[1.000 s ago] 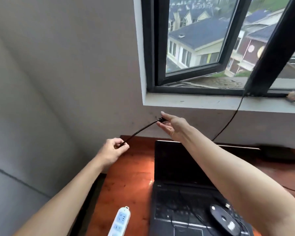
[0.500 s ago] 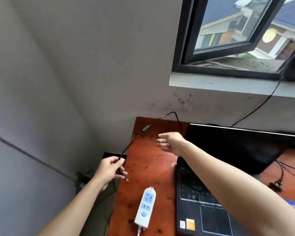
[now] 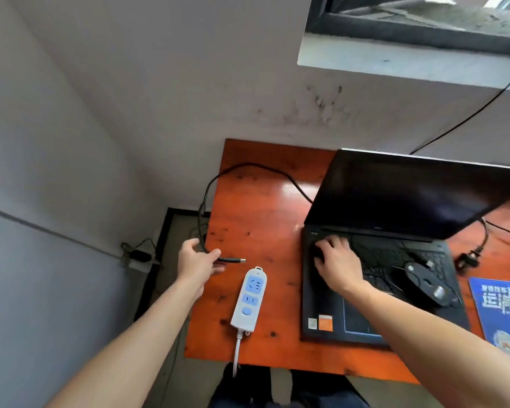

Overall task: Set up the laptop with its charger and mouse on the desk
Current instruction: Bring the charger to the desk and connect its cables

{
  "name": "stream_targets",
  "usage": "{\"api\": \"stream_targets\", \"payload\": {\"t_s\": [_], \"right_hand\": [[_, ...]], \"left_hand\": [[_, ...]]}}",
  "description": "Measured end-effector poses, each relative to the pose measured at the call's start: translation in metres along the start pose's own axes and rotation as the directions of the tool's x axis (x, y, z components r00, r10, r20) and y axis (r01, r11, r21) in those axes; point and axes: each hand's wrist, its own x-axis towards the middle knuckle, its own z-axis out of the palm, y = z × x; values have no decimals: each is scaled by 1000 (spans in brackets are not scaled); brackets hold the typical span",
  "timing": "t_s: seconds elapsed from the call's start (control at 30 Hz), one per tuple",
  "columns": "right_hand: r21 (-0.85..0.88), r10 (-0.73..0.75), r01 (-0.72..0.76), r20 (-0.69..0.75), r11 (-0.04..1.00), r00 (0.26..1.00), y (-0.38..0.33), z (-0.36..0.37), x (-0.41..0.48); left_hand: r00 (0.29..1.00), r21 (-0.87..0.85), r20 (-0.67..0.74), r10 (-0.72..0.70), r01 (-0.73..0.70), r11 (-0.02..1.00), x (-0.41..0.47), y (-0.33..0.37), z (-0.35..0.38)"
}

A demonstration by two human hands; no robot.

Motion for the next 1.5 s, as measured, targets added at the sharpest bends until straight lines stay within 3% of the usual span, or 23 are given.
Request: {"api": "stream_targets", "payload": {"t_s": [0.07, 0.13, 0.27, 0.3, 0.37, 0.43, 0.5, 0.57, 0.7, 0.77, 1.0, 1.5], "right_hand": [[-19, -27, 27, -21, 999, 999, 7, 1, 0], [-50, -46, 45, -12, 998, 999, 11, 2, 1], [-138, -91, 91, 5, 986, 996, 13, 3, 3], [-144, -107, 107, 7, 984, 994, 12, 3, 4], [-145, -153, 154, 17, 977, 988, 10, 3, 6], [-147, -188, 193, 44, 970, 981, 11, 6, 9], [-154, -207, 217, 79, 964, 975, 14, 9, 11], [-145, -201, 216, 111, 966, 973, 16, 10, 10], [-111, -210, 227, 142, 968, 967, 23, 17, 10], [-101, -211, 227, 147, 969, 966, 26, 19, 9], [-84, -208, 224, 169, 971, 963, 31, 22, 11], [-82, -166, 171, 68, 982, 984, 27, 42, 7]], "left_hand": [[987, 180, -71, 146, -131, 975, -1, 0, 11], [951, 389, 18, 308, -291, 874, 2, -3, 27], [912, 658, 306, 275, -411, 632, 8, -8, 47], [895, 716, 357, 267, -445, 537, 10, -7, 51], [849, 822, 431, 307, -509, 254, 14, -3, 53], [787, 841, 502, 359, -541, 11, 18, 2, 58], [724, 812, 561, 401, -576, -95, 22, 7, 65], [689, 778, 597, 410, -622, -88, 24, 11, 75], [704, 726, 618, 349, -682, 90, 32, 16, 98], [702, 714, 635, 321, -692, 102, 34, 14, 107], [616, 685, 701, 358, -721, -101, 40, 6, 137], [506, 640, 745, 434, -727, -249, 38, -5, 146]]}}
